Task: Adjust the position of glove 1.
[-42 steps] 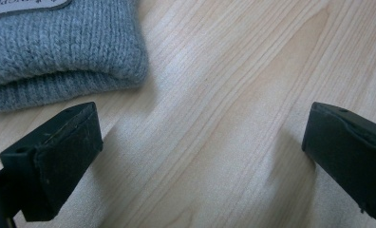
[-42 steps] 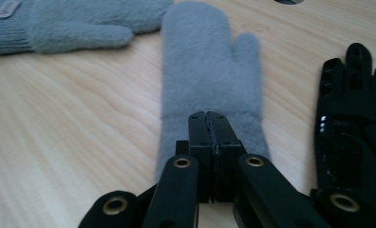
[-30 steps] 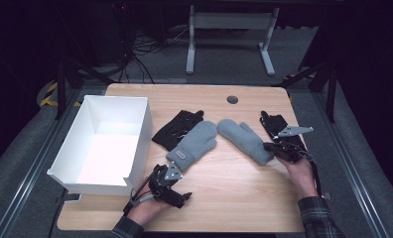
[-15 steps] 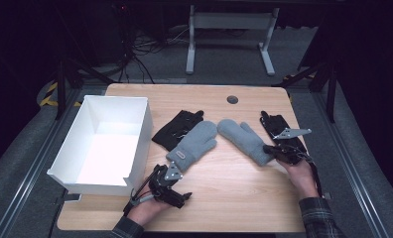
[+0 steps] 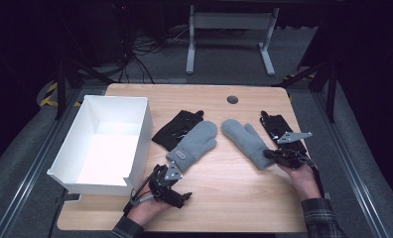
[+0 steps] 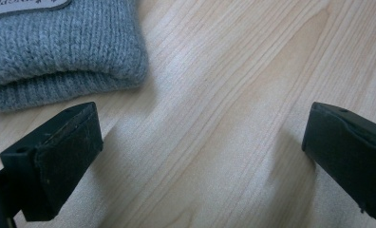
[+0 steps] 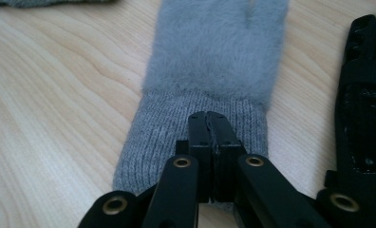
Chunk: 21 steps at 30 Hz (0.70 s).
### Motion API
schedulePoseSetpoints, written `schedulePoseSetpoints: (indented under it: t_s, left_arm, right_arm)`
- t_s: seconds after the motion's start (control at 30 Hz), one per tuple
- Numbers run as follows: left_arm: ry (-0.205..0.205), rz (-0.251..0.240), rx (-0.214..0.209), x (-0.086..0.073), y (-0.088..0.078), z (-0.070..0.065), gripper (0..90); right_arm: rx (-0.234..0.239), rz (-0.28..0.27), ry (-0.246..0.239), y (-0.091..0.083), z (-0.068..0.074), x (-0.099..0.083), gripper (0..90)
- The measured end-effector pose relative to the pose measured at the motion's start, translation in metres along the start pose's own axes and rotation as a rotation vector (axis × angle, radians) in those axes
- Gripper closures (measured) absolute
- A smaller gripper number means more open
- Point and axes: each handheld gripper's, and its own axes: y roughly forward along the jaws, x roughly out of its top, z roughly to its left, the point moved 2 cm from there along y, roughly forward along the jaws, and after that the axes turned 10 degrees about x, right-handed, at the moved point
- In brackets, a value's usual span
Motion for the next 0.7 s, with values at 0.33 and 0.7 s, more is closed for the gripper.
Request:
schedulePoseSetpoints:
  t_s: [0.33, 0.7]
  left_arm:
    - [-0.001, -0.001, 0.000, 0.000, 0.000, 0.000, 0.1]
    - [0.000, 0.000, 0.000, 0.000, 0.000, 0.000, 0.1]
  right_arm:
    - [0.047, 0.019, -0.024, -0.002, 0.012, -0.003, 89.8]
    - [0.114, 0.019, -0.059, 0.008, 0.025, 0.005, 89.8]
